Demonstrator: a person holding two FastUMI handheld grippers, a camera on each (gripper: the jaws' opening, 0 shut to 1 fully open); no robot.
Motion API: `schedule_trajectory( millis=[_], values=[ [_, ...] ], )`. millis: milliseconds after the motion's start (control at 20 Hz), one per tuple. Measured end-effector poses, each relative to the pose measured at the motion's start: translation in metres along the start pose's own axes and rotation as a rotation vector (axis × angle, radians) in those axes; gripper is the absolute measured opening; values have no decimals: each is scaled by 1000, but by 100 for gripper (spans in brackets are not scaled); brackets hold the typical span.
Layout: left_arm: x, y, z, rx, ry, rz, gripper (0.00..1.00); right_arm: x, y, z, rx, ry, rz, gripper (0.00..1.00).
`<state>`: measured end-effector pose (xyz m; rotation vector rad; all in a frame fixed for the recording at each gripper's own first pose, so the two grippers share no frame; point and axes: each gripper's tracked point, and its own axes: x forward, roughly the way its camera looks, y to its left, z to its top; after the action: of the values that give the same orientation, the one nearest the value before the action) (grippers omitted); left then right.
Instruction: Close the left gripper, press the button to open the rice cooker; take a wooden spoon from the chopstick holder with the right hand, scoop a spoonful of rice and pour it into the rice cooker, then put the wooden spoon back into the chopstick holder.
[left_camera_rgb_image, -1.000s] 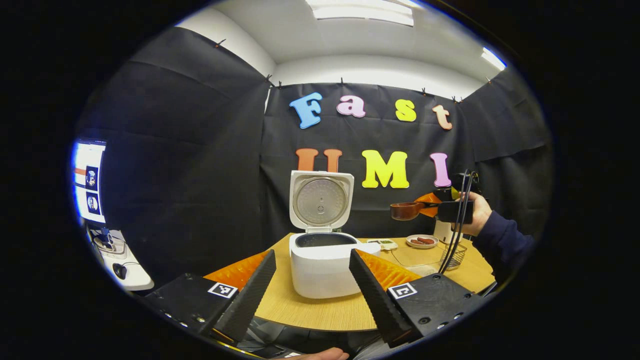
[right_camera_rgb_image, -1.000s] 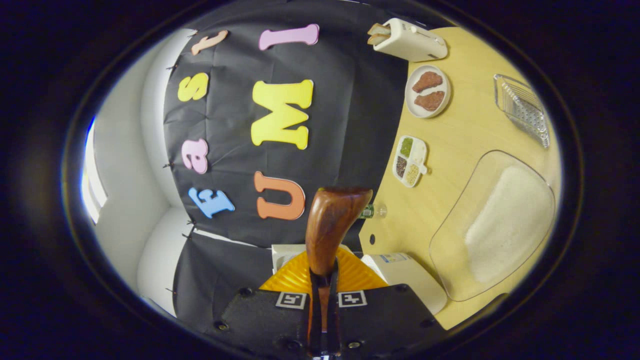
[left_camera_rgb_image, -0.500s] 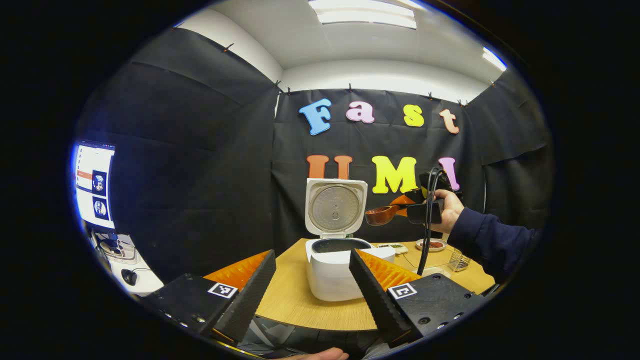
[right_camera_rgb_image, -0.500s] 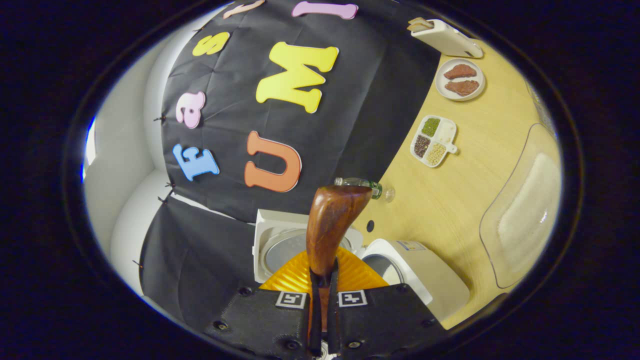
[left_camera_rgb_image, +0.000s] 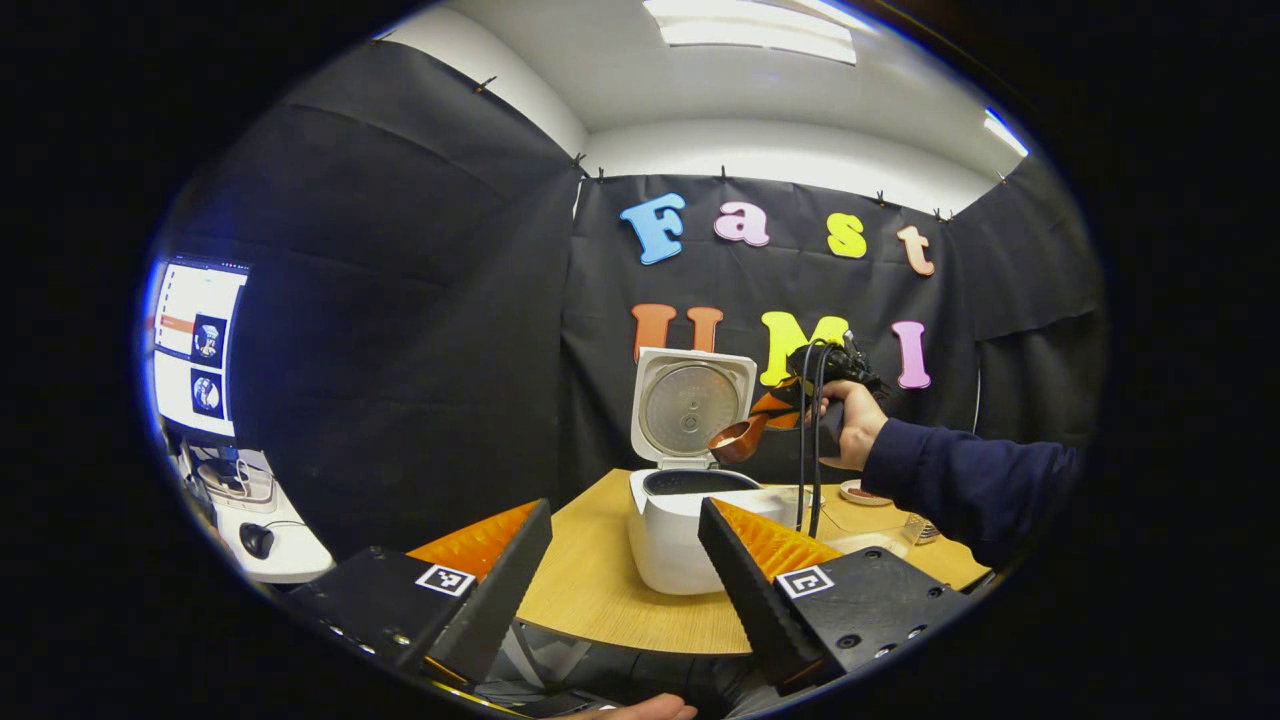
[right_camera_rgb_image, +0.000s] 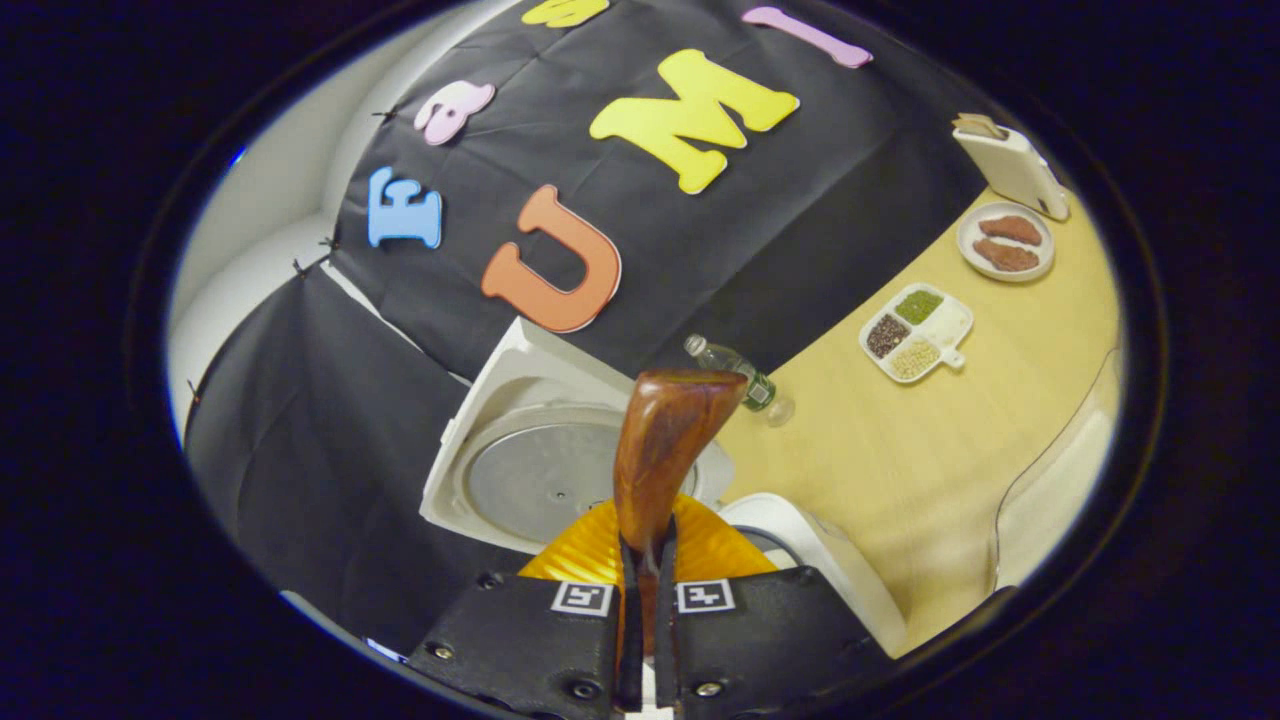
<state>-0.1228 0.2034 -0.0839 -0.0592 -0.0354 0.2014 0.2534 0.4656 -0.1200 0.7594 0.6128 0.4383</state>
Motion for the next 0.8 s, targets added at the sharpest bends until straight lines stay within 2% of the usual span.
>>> schedule_trajectory(
  millis=[200, 350, 500, 800],
  values=[
    [0, 6, -4, 20, 2, 19, 94, 6, 1, 3, -215, -5, -48, 10],
    [-4, 5, -13, 1, 33, 15, 94, 5, 10, 5, -381, -52, -55, 10],
    [-2, 9, -16, 24, 38, 23, 94, 4, 13, 11, -546, -120, -83, 10],
    [-10, 9, -21, 75, 29, 32, 94, 3, 30, 0, -786, -184, -71, 10]
  ],
)
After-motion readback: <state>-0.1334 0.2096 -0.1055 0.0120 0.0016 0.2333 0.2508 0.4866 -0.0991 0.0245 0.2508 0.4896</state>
